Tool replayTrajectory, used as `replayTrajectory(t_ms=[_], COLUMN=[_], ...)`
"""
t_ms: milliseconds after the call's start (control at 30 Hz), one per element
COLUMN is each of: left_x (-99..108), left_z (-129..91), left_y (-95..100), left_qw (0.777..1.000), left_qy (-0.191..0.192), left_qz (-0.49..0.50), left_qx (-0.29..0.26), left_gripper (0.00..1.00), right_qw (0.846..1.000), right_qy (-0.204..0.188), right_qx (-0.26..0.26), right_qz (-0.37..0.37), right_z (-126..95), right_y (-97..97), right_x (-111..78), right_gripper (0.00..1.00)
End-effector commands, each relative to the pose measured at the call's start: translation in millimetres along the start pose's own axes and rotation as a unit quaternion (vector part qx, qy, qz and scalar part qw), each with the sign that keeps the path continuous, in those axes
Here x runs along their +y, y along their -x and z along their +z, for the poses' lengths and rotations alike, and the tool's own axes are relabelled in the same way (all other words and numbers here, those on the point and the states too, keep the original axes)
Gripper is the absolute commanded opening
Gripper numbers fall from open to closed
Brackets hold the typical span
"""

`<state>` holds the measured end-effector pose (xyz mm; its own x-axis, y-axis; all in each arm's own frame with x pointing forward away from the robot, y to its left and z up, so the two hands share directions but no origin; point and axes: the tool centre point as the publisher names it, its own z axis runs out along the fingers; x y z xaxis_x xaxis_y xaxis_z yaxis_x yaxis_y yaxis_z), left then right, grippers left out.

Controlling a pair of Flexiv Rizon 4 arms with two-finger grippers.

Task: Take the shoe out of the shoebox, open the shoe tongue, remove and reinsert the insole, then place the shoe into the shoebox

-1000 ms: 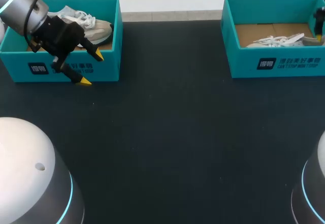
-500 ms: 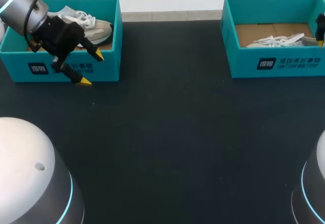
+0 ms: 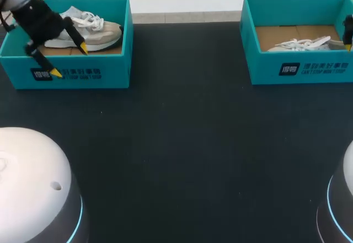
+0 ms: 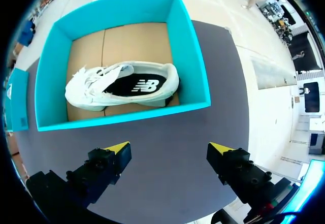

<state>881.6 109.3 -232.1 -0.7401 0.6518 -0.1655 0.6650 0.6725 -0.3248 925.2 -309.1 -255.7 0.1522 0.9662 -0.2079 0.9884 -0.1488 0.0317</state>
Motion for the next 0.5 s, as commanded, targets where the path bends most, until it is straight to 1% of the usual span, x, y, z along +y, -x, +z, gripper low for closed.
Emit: replayTrajectory(t_ms=[33, 400, 433, 467, 500], left_x=[-2.4, -2.4, 4.0, 10.2, 18.2], left_z=[-12.9, -12.9, -14.1, -14.9, -16.1], left_y=[2.6, 2.6, 1.2, 0.8, -0.1], left_qw=[0.988, 0.988, 0.989, 0.986, 0.986], left_qy=[0.074, 0.074, 0.072, 0.105, 0.107], left_qz=[0.075, 0.075, 0.078, 0.082, 0.092], left_qx=[0.114, 0.114, 0.1, 0.098, 0.094], left_gripper=[1.0, 1.0, 1.0, 1.0, 1.0], right_qw=[1.0, 1.0, 1.0, 1.0, 1.0], right_qy=[0.001, 0.001, 0.001, 0.001, 0.001], right_qx=[0.0, 0.0, 0.0, 0.0, 0.0], right_qz=[0.0, 0.0, 0.0, 0.0, 0.0], right_z=[0.1, 0.1, 0.1, 0.1, 0.1], right_y=[0.0, 0.0, 0.0, 0.0, 0.0], right_x=[-1.1, -1.1, -1.1, -1.1, -1.1], right_gripper=[1.0, 1.0, 1.0, 1.0, 1.0])
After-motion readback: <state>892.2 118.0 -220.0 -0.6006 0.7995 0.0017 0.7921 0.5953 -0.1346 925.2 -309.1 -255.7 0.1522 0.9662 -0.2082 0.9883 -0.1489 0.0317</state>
